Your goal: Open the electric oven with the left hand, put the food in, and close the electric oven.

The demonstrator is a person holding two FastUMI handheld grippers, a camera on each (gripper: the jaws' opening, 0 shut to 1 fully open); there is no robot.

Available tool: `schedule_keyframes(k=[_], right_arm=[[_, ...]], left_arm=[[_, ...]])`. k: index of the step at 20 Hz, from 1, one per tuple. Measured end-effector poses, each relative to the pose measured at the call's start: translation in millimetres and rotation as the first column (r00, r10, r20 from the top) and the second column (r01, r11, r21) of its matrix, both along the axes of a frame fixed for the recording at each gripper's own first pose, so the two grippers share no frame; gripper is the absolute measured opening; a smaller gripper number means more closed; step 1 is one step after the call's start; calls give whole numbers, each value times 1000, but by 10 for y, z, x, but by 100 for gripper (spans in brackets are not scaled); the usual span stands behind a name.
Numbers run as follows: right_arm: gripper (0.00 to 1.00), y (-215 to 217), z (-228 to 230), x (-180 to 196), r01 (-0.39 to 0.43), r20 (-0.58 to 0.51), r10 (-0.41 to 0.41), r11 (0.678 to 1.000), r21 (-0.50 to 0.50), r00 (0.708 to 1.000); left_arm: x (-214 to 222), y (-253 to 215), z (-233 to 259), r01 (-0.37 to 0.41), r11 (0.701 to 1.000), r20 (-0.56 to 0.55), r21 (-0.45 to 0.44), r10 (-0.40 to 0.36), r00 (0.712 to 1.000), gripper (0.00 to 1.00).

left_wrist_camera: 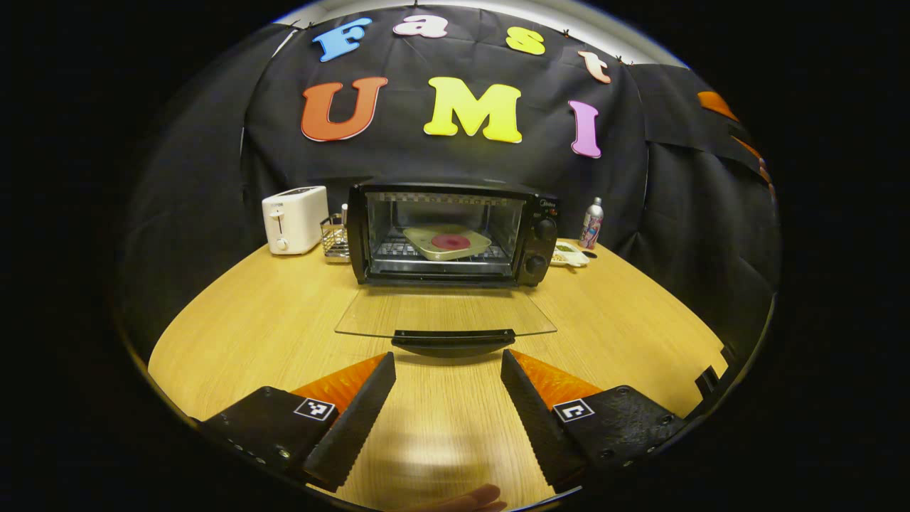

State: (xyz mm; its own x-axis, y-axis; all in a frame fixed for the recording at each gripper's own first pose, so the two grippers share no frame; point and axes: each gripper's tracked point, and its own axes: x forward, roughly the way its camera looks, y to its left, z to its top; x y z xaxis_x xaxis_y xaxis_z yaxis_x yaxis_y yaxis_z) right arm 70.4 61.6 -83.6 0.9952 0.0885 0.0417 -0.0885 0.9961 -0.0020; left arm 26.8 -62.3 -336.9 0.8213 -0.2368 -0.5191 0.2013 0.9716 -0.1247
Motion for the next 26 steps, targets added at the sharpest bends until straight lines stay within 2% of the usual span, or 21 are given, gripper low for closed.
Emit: schedule_keyframes(k=[3, 7, 10, 12, 19, 26], right_arm=[[96, -190, -6, -2, 8, 0, -8, 1000, 21, 1000], [96, -373, -128, 6, 24, -8, -24, 1000, 8, 1000], [96, -308, -220, -4, -33, -35, 34, 999, 13, 999], [96, -294, -321, 62, -58, -59, 59, 998, 18, 996], [96, -367, -524, 190, -36, -119, 37, 999, 17, 992], [96, -307, -444, 127, -47, -102, 47, 999, 3, 994]], left_arm=[[120, -159, -219, 8, 1000, -40, -2, -9, 999, 95], [254, -324, -465, 27, 999, -81, 46, -24, 996, 95], [339, -336, -615, 23, 996, -102, 89, -14, 995, 95], [367, -352, -652, 22, 994, -109, 104, -11, 994, 96], [403, -316, -733, 19, 994, -147, 110, -3, 989, 95], [435, -280, -702, 5, 994, -141, 106, 10, 990, 95]])
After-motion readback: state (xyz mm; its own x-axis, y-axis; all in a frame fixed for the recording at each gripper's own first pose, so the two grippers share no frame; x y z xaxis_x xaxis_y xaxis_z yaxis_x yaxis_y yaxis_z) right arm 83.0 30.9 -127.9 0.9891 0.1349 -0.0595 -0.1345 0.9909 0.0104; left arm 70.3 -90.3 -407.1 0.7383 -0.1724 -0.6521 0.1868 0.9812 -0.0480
